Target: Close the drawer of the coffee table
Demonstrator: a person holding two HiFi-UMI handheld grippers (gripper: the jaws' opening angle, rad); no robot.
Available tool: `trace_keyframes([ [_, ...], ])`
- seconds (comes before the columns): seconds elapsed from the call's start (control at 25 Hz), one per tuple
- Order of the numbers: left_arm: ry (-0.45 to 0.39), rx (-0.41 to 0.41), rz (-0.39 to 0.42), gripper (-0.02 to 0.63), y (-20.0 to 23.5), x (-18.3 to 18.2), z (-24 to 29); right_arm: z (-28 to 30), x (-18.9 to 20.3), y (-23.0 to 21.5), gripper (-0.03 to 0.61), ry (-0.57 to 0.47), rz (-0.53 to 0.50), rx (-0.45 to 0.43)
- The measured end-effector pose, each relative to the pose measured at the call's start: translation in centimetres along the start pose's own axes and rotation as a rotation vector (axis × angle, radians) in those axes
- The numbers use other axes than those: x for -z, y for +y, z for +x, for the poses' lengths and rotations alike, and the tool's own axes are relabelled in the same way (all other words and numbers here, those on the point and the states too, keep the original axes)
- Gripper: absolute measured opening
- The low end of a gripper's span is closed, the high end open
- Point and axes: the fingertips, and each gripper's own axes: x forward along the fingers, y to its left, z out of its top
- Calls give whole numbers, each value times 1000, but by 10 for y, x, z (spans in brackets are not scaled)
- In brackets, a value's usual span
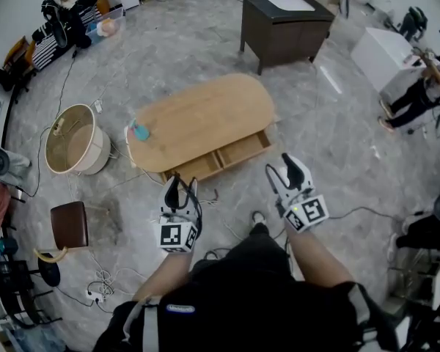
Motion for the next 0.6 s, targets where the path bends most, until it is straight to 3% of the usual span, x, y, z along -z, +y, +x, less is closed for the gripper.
trace_keyframes([
  [0.4,82,32,28,186,-15,70,53,23,65,-39,196,42,-31,30],
  [0.6,153,1,-24,184,-20,121,80,25,109,-71,196,84,29,55],
])
